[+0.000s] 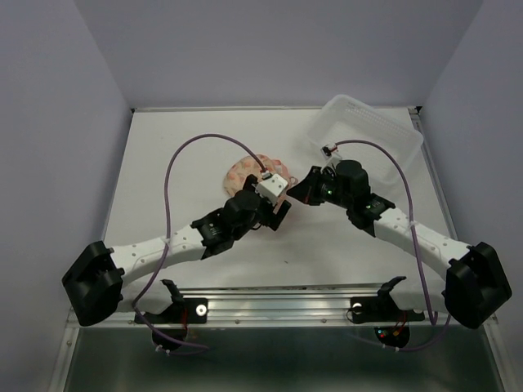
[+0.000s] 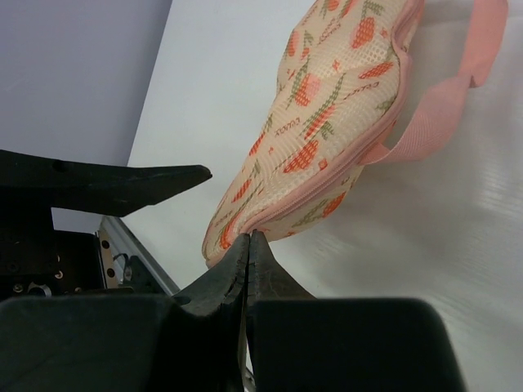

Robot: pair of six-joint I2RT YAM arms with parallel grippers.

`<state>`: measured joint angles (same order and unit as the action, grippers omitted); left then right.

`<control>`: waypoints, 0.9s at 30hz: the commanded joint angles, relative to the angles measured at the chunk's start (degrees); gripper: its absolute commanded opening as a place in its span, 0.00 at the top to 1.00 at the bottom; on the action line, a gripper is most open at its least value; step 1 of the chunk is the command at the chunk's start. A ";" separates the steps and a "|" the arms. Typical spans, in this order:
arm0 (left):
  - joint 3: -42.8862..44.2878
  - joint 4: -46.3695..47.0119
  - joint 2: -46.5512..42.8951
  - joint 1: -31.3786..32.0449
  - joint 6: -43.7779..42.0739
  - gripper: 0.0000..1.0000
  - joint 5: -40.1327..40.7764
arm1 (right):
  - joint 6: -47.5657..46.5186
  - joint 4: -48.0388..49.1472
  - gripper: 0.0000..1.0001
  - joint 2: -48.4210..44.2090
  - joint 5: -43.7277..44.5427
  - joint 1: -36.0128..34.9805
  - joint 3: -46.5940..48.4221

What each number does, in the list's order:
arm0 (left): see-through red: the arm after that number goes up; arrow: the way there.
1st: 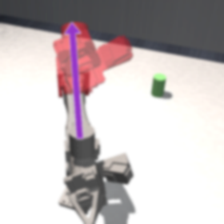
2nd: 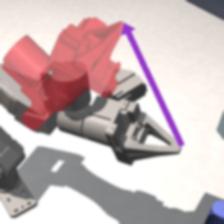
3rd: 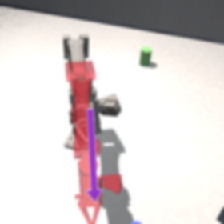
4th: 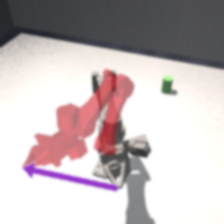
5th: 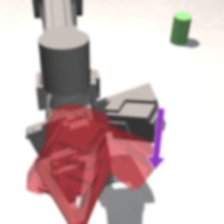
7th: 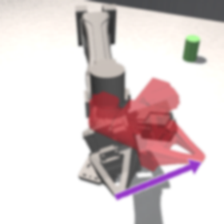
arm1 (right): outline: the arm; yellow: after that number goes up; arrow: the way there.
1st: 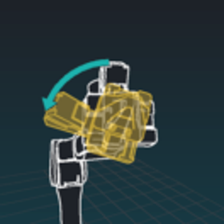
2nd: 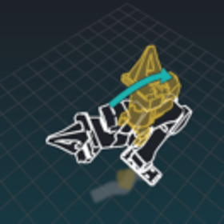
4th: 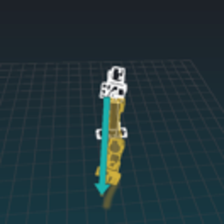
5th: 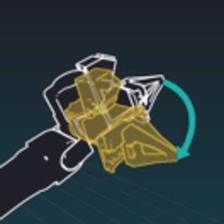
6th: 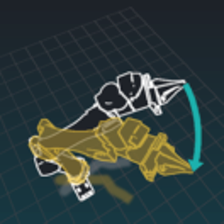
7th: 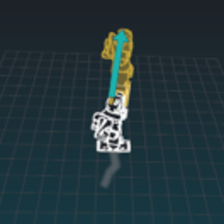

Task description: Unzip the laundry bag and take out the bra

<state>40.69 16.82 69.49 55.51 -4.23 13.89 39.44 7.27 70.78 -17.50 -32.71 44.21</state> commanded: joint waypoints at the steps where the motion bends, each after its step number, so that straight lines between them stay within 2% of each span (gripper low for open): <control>1: 3.87 2.25 1.43 0.39 -1.57 0.11 -1.58 | 0.37 4.16 0.99 0.14 0.88 -1.30 2.46; 5: 5.54 2.34 4.77 0.74 -1.66 0.18 -1.50 | 0.55 4.33 0.99 0.23 1.06 -1.30 2.55; 8: 5.81 2.25 6.27 0.83 -1.40 0.44 1.56 | 0.64 4.42 0.99 -0.12 1.32 -1.30 2.55; 9: 5.89 1.99 6.27 0.83 -1.40 0.65 2.01 | 0.64 4.42 0.99 -0.47 1.50 -1.30 2.55; 11: 5.37 1.81 5.83 0.75 -1.22 0.84 2.72 | 0.46 4.34 0.99 -0.73 1.94 -1.30 2.38; 12: 4.67 1.81 5.05 0.83 -1.31 0.96 3.07 | 0.29 4.25 0.99 -1.08 2.11 -1.30 2.20; 13: 4.32 1.73 4.60 0.75 -1.31 1.00 3.25 | 0.11 4.25 0.99 -1.26 2.38 -1.30 2.20; 22: -1.48 -0.38 -1.99 0.83 1.24 1.00 3.42 | -3.84 -0.32 0.99 -2.84 11.77 -1.30 4.39; 27: -4.38 -1.87 -6.47 0.83 3.96 1.00 4.56 | -3.59 -2.61 0.99 -3.90 13.02 5.45 5.01</control>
<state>38.98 18.22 67.51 56.53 -2.68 14.87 38.37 4.86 69.19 -13.69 -34.22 46.17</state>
